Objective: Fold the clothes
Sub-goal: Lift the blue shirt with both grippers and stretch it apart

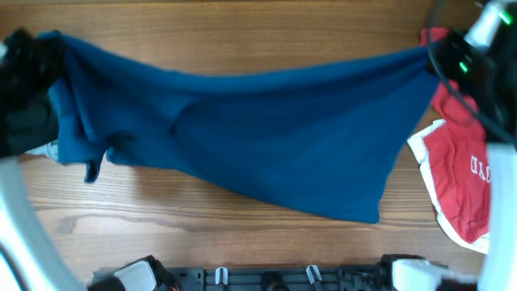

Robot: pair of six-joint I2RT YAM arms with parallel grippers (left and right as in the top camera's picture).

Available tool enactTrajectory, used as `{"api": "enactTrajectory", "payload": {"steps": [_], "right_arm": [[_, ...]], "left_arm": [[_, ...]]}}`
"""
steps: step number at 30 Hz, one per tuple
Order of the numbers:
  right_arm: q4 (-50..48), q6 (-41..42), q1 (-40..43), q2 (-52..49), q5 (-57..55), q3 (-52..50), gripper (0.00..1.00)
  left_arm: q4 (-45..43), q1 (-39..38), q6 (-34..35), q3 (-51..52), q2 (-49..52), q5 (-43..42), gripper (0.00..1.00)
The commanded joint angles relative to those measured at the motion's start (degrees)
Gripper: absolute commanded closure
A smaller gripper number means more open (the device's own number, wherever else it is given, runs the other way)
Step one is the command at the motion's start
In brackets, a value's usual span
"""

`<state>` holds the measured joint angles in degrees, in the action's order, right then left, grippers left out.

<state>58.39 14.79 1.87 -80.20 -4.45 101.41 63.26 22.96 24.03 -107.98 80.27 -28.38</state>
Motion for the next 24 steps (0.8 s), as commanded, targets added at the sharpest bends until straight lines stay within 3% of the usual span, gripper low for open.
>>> {"api": "enactTrajectory", "payload": {"steps": [1,4,10,13,17,18,20,24], "right_arm": [[-7.45,-3.04,0.04,-12.52,-1.60,0.15,0.96],[-21.46,-5.16,0.17,-21.59,-1.64,1.20,0.96],[-34.93,1.33,3.45,-24.65,-1.64,16.39,0.96],[-33.51,1.29,6.38,-24.57,-1.60,24.90,0.96],[-22.82,-1.81,6.99,-24.72,-1.62,26.69,0.96],[-18.32,-3.04,6.99,-25.27,-1.64,26.49,0.96],[-8.33,-3.52,6.99,-27.43,-2.27,26.45,0.96],[10.08,-4.31,6.99,-34.67,-2.25,26.45,0.96]], "left_arm": [[-7.61,-6.12,-1.18,-0.79,10.27,-0.72,0.96],[-21.53,-10.75,-1.03,-0.79,19.39,-0.72,0.96],[-54.58,-11.93,12.44,-2.78,24.24,-0.70,0.96],[-57.24,-10.34,12.44,-11.63,24.24,0.94,0.96],[-45.97,-9.90,12.17,-17.33,24.02,-6.58,0.96],[-38.99,-10.12,11.69,-17.33,24.00,-9.09,0.96],[-21.79,-10.78,4.52,-17.27,24.00,-10.32,0.96],[8.81,-13.09,-6.67,-15.98,25.94,1.01,0.96]]}}
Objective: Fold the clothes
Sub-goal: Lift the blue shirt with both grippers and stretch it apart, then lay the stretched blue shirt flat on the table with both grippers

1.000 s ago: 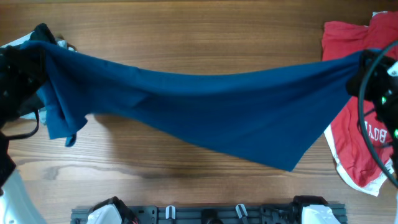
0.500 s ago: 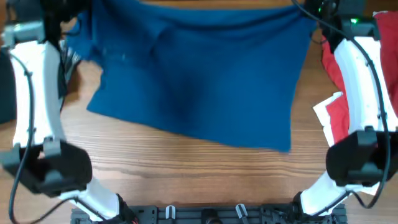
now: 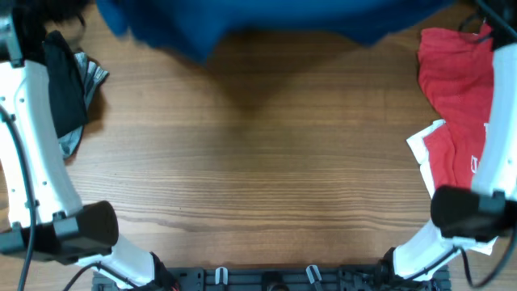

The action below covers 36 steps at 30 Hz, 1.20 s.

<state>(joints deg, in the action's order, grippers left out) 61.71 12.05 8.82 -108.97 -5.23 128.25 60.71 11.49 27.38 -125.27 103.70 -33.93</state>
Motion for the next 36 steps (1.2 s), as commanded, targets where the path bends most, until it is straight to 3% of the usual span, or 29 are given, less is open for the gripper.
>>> {"api": "enactTrajectory", "payload": {"steps": [1,4,9,12,19,24,28,30,36], "right_arm": [[10.67,-1.55,0.07,-7.96,-1.46,-0.39,0.96],[19.87,-1.38,0.04,-12.15,-1.33,-0.39,0.96],[30.49,-2.36,0.04,-13.22,3.91,-1.11,0.96],[30.47,-3.48,0.04,-11.43,9.42,-6.62,0.96],[30.34,-1.01,0.22,-10.80,4.92,-20.50,0.96],[28.50,5.25,1.14,-10.14,-1.14,-25.99,0.96],[28.00,9.20,2.73,-7.48,-5.11,-29.35,0.95],[28.06,8.11,3.17,-4.87,-5.11,-30.56,0.96],[28.74,4.42,3.26,4.31,-3.54,-36.65,0.96]], "left_arm": [[16.72,-2.29,-11.54,2.19,3.43,8.70,0.96],[26.45,-3.69,-15.19,6.75,5.38,9.84,0.96],[31.26,-4.24,-18.23,21.27,5.60,11.19,0.96],[31.54,-4.26,-19.61,28.46,5.60,11.74,0.96],[28.44,-2.97,-20.81,41.33,4.31,15.58,0.96],[22.97,3.96,-11.74,46.97,-1.62,25.46,0.96],[22.10,9.94,-13.79,48.35,-6.49,21.70,0.96],[22.64,10.45,-16.81,48.35,-8.31,16.94,0.96],[26.95,10.49,-17.77,48.35,-14.71,16.83,0.96]]}}
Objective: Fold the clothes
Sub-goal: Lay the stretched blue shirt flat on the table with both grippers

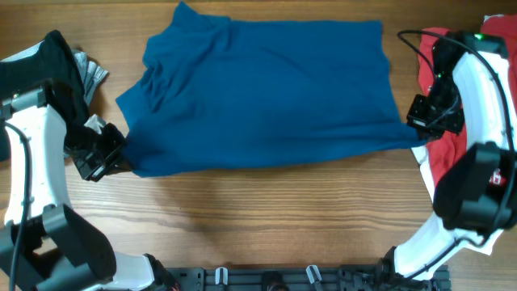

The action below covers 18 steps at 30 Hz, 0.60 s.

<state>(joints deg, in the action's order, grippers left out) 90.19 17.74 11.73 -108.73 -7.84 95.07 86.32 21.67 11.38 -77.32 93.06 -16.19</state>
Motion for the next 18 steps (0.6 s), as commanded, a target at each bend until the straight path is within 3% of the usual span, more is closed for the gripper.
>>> {"api": "enactTrajectory", "payload": {"steps": [1,9,13,18], "right_arm": [[-0.35,-1.22,0.37,5.64,-0.74,-5.42,0.96],[-7.15,-0.81,0.37,15.96,1.90,-18.62,0.96],[-16.24,-2.97,0.35,15.82,3.82,-18.69,0.96],[-30.08,-4.37,0.35,15.19,4.57,-18.69,0.96]], "left_arm": [[2.05,0.33,-1.77,0.39,-4.96,-0.90,0.96],[4.24,0.35,-1.49,0.39,-13.44,-0.92,0.96],[-2.01,0.35,-0.20,1.62,-13.14,-0.90,0.96],[-17.31,0.31,4.57,10.56,-12.81,-0.96,0.96]]}}
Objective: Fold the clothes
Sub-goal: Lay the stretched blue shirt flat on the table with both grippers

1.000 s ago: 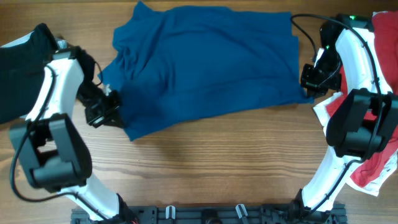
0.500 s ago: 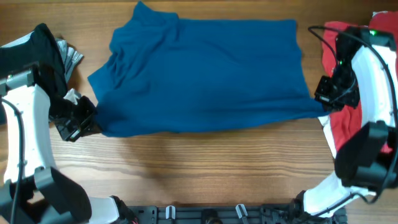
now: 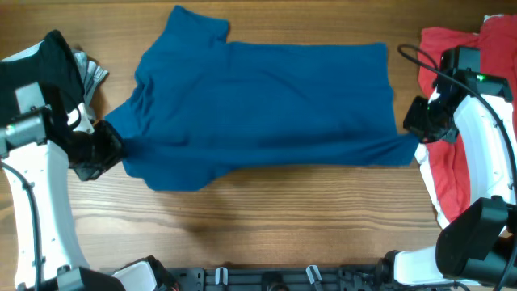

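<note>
A blue shirt (image 3: 266, 101) lies spread flat across the middle of the wooden table (image 3: 266, 226), collar toward the far left. My left gripper (image 3: 107, 148) sits at the shirt's left edge, low on the table, and appears shut on the cloth there. On the opposite side, my right gripper (image 3: 414, 133) appears shut on the near right corner. The fingertips of both are hidden by the gripper bodies and the cloth.
A red garment with white trim (image 3: 452, 162) lies at the right edge under the right arm. A black and grey garment (image 3: 73, 69) lies at the far left, behind the left arm. Bare wood runs along the front of the table.
Both grippers stay at the shirt's side edges, shifted only slightly. The shirt's near left edge now reaches further toward the front, and its near right corner extends a little more to the right.
The blue shirt first hung stretched in the air between both grippers. Then it was at the far edge of the view, leaving the table bare. After that it lay spread flat on the table, and now lies there slightly pulled out.
</note>
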Robot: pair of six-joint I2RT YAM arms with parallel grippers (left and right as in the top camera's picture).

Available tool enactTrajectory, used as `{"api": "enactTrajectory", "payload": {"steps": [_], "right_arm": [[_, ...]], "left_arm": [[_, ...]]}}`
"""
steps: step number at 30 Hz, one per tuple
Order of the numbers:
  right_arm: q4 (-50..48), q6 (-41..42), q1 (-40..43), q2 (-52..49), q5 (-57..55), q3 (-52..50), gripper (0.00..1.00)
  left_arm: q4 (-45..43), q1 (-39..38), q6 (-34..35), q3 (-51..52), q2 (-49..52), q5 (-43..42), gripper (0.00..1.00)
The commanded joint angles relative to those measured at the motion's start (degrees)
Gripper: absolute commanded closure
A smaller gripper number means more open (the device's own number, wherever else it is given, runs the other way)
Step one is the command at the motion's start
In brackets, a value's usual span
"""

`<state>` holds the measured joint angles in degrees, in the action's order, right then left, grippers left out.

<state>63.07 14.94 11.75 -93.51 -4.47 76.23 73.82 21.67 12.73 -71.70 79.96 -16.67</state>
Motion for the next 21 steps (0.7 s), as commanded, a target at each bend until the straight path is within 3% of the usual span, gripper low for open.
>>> {"api": "enactTrajectory", "payload": {"steps": [1,5,11,21], "right_arm": [[-4.35,-2.36,0.33,-0.07,2.82,0.15,0.96],[-6.10,-3.04,0.33,-1.46,4.15,0.15,0.96],[-8.46,-6.01,0.33,-7.39,4.55,0.15,0.96],[-17.16,-6.03,-0.04,-15.10,5.38,0.15,0.96]], "left_arm": [[-7.69,0.31,3.19,7.08,0.52,-0.48,0.96],[-15.85,0.31,4.26,12.55,2.03,-0.70,0.96],[-24.41,0.31,6.08,12.61,2.97,-0.70,0.96],[-29.75,0.20,7.32,12.61,6.43,-0.70,0.96]]}}
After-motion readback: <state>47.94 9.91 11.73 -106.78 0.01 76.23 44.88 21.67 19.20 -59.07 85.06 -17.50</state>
